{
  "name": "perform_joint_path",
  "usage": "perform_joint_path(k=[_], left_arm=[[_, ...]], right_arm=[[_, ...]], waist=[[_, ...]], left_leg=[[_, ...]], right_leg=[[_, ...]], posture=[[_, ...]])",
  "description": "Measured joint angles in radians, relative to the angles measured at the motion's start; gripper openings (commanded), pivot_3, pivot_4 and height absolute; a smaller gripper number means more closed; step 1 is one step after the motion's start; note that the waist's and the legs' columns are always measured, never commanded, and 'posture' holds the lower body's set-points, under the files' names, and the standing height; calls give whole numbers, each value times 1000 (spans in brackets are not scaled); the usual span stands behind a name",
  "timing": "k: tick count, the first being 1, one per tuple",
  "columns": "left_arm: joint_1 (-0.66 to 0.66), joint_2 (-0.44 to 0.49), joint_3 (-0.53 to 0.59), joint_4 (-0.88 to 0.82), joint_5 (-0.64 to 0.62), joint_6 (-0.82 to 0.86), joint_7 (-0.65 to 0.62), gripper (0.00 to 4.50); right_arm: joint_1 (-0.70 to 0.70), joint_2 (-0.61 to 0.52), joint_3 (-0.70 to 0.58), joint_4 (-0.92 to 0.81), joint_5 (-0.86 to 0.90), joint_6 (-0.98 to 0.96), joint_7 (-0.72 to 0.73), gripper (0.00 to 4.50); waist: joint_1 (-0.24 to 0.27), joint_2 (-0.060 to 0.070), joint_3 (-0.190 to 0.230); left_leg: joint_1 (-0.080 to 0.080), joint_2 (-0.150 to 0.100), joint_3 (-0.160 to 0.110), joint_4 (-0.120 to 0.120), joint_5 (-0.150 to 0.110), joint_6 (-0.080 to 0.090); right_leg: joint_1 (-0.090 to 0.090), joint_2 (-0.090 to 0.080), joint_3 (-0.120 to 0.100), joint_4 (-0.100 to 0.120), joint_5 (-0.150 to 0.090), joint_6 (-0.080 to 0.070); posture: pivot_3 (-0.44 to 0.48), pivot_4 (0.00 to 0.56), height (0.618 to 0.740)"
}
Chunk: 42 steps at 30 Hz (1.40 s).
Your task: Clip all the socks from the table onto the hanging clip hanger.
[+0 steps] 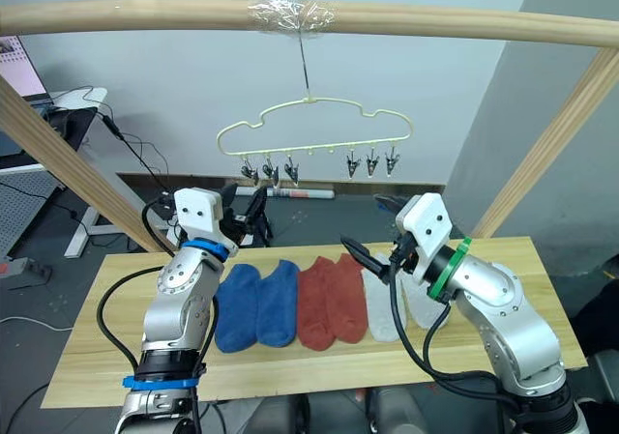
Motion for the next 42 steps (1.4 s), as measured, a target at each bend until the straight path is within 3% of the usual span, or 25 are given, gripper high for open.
perform_joint_path(k=[14, 35, 38, 42], left_arm=[[-60, -24, 23, 56, 3, -83, 69, 3089], [-96, -27, 40, 57, 2, -86, 121, 3089], [-96, -29, 40, 57, 2, -86, 119, 2517], [-96, -32, 38, 57, 1, -86, 117, 1329]], right_arm=[[-38, 12, 15, 0, 0, 15, 5, 4500], [-67, 20, 16, 17, 2, 9, 40, 4500], [-68, 22, 16, 18, 2, 9, 46, 4500], [-69, 24, 16, 18, 2, 9, 48, 4500]], waist=[[-23, -3, 23], [-22, -4, 25], [-22, -4, 25], [-22, -4, 25]], left_leg=[[-3, 0, 0, 0, 0, 0], [-4, 0, 0, 0, 0, 0], [-4, 0, 0, 0, 0, 0], [-4, 0, 0, 0, 0, 0]], right_leg=[[-4, 0, 0, 1, 1, 0], [-4, 0, 0, 1, 0, 2], [-4, 0, 0, 1, 0, 2], [-5, 0, 0, 1, 0, 2]], posture=[[-248, 249, 740], [-243, 243, 740], [-243, 244, 740], [-242, 244, 740]])
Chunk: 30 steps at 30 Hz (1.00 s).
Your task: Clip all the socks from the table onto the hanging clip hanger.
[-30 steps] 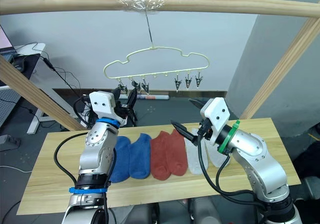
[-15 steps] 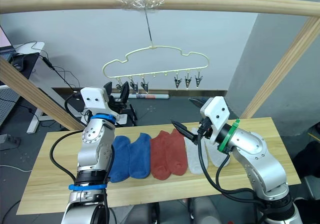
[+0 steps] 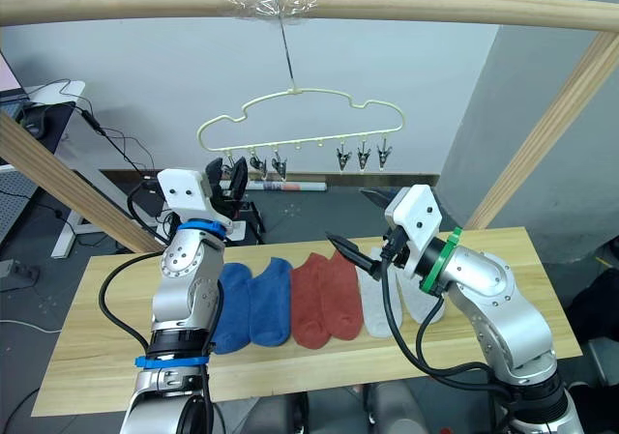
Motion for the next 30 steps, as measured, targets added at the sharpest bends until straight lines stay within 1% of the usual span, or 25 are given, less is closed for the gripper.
perform_joint_path(k=[2, 3, 5, 7, 10, 12, 16, 19, 22, 25, 30], left_arm=[[-2, 0, 0, 0, 0, 0, -3, 745], [-5, 0, -1, 0, 0, 0, -6, 550], [-9, 0, -2, -1, 0, 0, -7, 292], [-9, 0, -2, -5, 1, 0, -7, 127], [-8, 0, -3, -12, 5, 3, -5, 127], [-4, 7, -5, -27, 10, 8, -4, 127], [12, 42, -5, -66, 20, 34, -7, 127], [24, 58, -6, -98, 20, 66, -15, 127], [30, 80, -8, -122, 16, 100, -23, 127], [32, 102, -4, -144, 1, 135, -44, 127], [33, 132, 0, -180, -25, 197, -82, 127]], right_arm=[[-2, 1, 0, 2, 0, 0, 0, 4500], [-2, 1, 0, 2, 0, -1, 1, 4500], [-2, 1, 0, 3, 0, -3, 1, 4500], [-2, 1, 0, 3, -1, -8, 1, 4500], [16, -11, -3, 10, -7, -18, -2, 4500], [74, -31, -9, 42, -38, -27, -18, 4500], [189, -57, -30, 199, -163, -68, -107, 4500], [214, -28, -37, 335, -253, -111, -198, 4500], [207, 16, -38, 483, -305, -179, -262, 4500], [161, 62, -41, 632, -321, -241, -286, 4500], [22, 127, -45, 871, -321, -345, -290, 4500]], waist=[[0, 0, 0], [0, 0, 0], [0, 0, 0], [0, 0, 0], [1, 0, 0], [2, 0, 0], [5, 0, 1], [2, 1, 3], [2, 1, 13], [3, 3, 23], [6, 4, 26]], left_leg=[[0, 0, 0, 0, 0, 0], [0, 0, 0, 0, 0, 0], [0, 0, 0, 0, 0, 0], [0, 0, 0, 0, 0, 0], [0, 0, 0, 0, 0, 0], [-1, 0, 0, 0, 0, 0], [-1, 0, 1, 0, 0, 0], [0, 0, 1, 0, 0, -1], [1, 0, 1, 0, 1, -1], [1, 0, 1, 0, 1, -2], [1, 0, 2, -1, 2, -3]], right_leg=[[0, 0, 0, 0, 0, 0], [0, 0, 0, 0, 0, 0], [0, 0, 0, 0, 0, 0], [0, 0, 0, 0, 0, 0], [0, 0, 0, 0, 0, 0], [0, 0, 0, -1, 0, 0], [0, -1, 0, -1, 0, 0], [0, -1, 1, 0, 0, 1], [-1, 0, 1, 2, 0, 1], [-1, 0, 1, 3, 0, 1], [-1, 0, 1, 2, 0, 1]], posture=[[-242, 243, 740], [-242, 243, 740], [-239, 243, 740], [-239, 243, 740], [-226, 243, 740], [-220, 245, 740], [-204, 254, 740], [-187, 261, 740], [-168, 270, 740], [-151, 275, 740], [-134, 279, 740]])
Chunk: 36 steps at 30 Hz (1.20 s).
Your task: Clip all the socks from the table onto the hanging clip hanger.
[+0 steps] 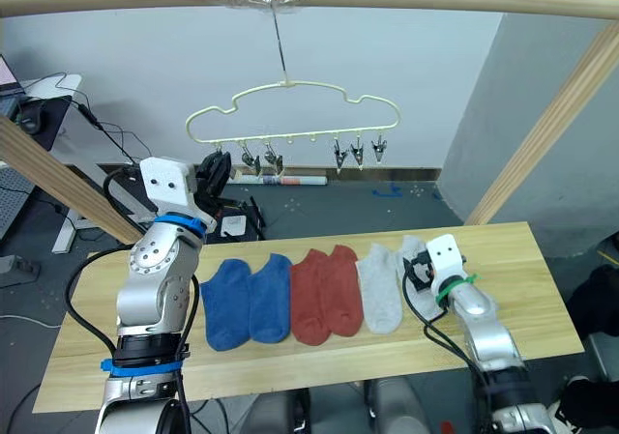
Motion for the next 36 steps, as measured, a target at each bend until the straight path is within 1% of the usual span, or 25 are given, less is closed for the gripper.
perform_joint_path(k=[2, 4, 6, 8, 10, 11, 16, 19, 21, 23, 26, 28, 33, 36], left_arm=[[1, 8, -1, -8, -14, 23, -17, 127], [1, 14, -1, -23, -27, 47, -33, 127], [1, 21, 0, -28, -37, 66, -47, 127], [0, 27, 0, -29, -42, 81, -59, 127], [0, 34, 0, -30, -58, 97, -75, 127], [0, 38, 1, -30, -62, 105, -83, 127], [-12, 63, 5, -32, -105, 159, -110, 127], [-13, 72, 7, -41, -138, 193, -126, 127], [-18, 85, 14, -47, -163, 224, -137, 127], [-24, 92, 20, -52, -185, 251, -149, 127], [-28, 97, 22, -70, -210, 289, -154, 127], [-30, 98, 24, -76, -224, 310, -154, 127], [-32, 100, 26, -93, -251, 358, -154, 127], [-33, 101, 27, -111, -264, 375, -155, 127]], right_arm=[[-48, 24, -10, 91, 1, -23, -6, 4500], [-78, 46, -26, 171, 2, -26, -24, 4143], [-90, 57, -41, 221, 4, -25, -39, 3615], [-103, 66, -55, 242, 8, -29, -41, 2992], [-110, 68, -62, 259, 10, -36, -40, 2114], [-110, 68, -62, 261, 10, -39, -39, 1868], [-97, 73, -48, 255, -1, -62, -28, 12], [-66, 59, -11, 201, -34, -71, -7, 0], [-29, 38, 57, 99, -81, -83, 30, 0], [-24, 35, 114, -11, -116, -84, 58, 0], [-54, 63, 184, -144, -141, -65, 91, 0], [-88, 109, 228, -189, -150, -38, 103, 0], [-205, 270, 305, -188, -152, 22, 114, 0], [-276, 337, 311, -106, -153, 23, 105, 0]], waist=[[2, 0, 0], [5, 0, 0], [8, 1, 1], [8, 1, 1], [9, 1, 1], [9, 1, 1], [9, 1, 1], [10, 1, 1], [8, 2, 2], [5, 2, 3], [5, 2, 3], [6, 2, 3], [11, 2, 3], [20, 2, 3]], left_leg=[[0, 0, 0, 0, 1, -2], [-1, 0, 0, 0, 1, -2], [-1, 0, 0, -1, 1, -3], [-1, 0, 1, 0, 1, -3], [-1, 0, 0, 0, 1, -3], [-1, 0, 0, 0, 1, -3], [0, 0, 0, 0, 1, -4], [-1, 0, 0, -1, 1, -4], [-1, 0, 1, -1, 1, -5], [-2, 0, 1, -1, 1, -5], [-2, 0, 0, -1, 2, -7], [-2, 0, 0, -1, 2, -7], [-6, 0, -2, -1, 2, -7], [-9, 0, -3, 0, 2, -7]], right_leg=[[0, 0, 0, 0, 1, -1], [0, -1, 0, -1, 2, -3], [0, -1, 0, -1, 2, -3], [0, -1, 0, -1, 2, -3], [0, -1, 0, -1, 2, -3], [0, -1, 0, -1, 1, -2], [0, -1, 0, 0, -1, 1], [0, -1, 0, 0, 0, 1], [-2, -1, 1, 0, -1, 1], [-3, -1, 1, 0, -1, 2], [-3, -1, 0, 0, -1, 2], [-3, -1, 0, 0, -1, 2], [-5, -1, -2, 0, 2, -3], [-6, -1, -2, -1, 2, -3]], posture=[[-127, 280, 740], [-123, 279, 740], [-121, 279, 740], [-120, 278, 740], [-118, 277, 740], [-117, 276, 740], [-116, 276, 740], [-118, 276, 740], [-117, 277, 740], [-118, 277, 740], [-118, 277, 740], [-115, 272, 740], [-114, 267, 740], [-105, 260, 740]])
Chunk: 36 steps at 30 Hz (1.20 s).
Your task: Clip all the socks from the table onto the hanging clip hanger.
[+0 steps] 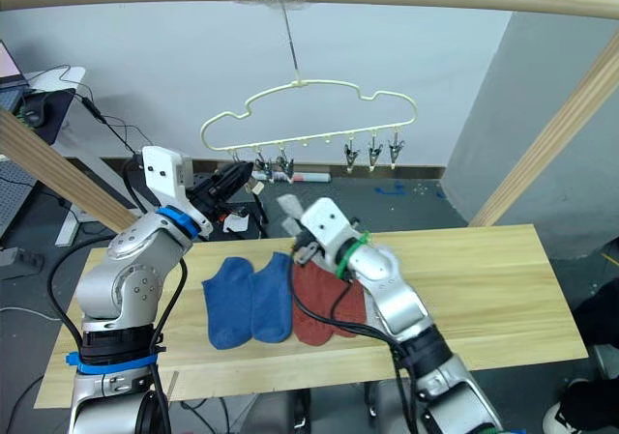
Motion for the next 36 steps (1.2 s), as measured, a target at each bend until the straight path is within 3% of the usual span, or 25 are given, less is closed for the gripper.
perform_joint_path(k=[8, 36], left_arm=[[1, -1, 1, -6, -8, 6, 1, 127], [17, -17, 1, -30, -11, 18, 4, 127]], right_arm=[[-54, 94, -6, 145, 14, -9, -14, 0], [-123, 95, -55, 236, 160, -23, -15, 0]], waist=[[8, 0, 0], [7, 0, 0]], left_leg=[[-7, 0, 0, 0, 0, 0], [-7, 0, 0, 1, 0, 0]], right_leg=[[-7, 0, 0, 1, 0, -1], [-7, 0, 0, 3, 0, -1]], posture=[[-93, 248, 740], [-87, 242, 740]])
